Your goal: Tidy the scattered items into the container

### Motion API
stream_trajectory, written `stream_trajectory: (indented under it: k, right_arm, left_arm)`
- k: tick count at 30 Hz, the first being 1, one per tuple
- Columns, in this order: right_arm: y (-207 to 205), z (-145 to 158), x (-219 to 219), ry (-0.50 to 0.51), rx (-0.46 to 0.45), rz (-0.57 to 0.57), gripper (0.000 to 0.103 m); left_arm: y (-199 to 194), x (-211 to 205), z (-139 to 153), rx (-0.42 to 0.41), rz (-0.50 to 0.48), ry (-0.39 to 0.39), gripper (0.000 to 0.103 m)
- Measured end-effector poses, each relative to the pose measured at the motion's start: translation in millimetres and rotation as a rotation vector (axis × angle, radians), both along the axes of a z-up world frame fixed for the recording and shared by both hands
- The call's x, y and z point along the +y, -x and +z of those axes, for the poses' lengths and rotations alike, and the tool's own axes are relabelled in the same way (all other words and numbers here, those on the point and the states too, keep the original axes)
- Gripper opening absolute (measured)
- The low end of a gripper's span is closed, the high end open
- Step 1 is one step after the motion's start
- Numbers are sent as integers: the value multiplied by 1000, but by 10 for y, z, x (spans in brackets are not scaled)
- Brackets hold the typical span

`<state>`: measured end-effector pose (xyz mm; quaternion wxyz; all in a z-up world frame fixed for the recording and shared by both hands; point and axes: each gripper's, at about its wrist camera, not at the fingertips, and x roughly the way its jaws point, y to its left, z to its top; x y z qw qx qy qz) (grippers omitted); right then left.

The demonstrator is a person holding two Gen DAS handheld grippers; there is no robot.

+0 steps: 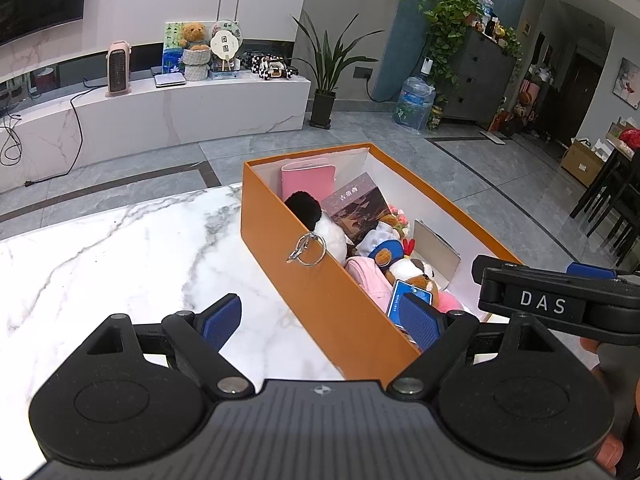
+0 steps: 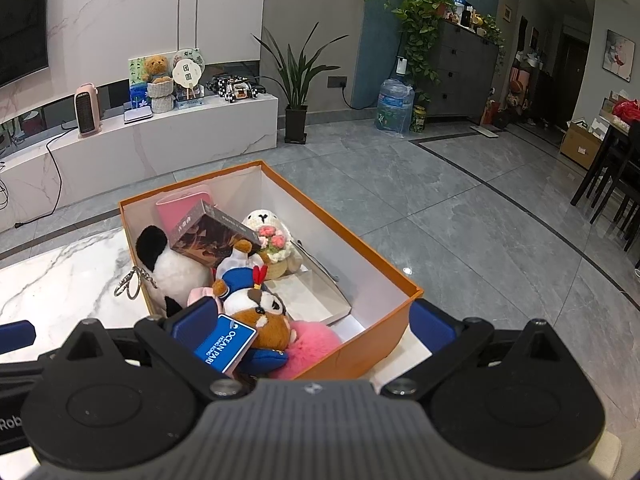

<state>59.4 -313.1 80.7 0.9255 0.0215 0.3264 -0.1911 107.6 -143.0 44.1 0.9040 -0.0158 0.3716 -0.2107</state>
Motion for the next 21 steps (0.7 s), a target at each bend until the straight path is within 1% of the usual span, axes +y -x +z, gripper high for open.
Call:
stream_trajectory:
  k: [5, 21]
  right_arm:
    - [-11, -18, 20, 5, 3, -1, 102]
    - [-17, -28, 46, 4, -2, -7, 102]
  left_arm:
    - [11, 1, 12, 1, 2, -10, 101]
    - [4, 6, 15, 1, 5, -1, 101]
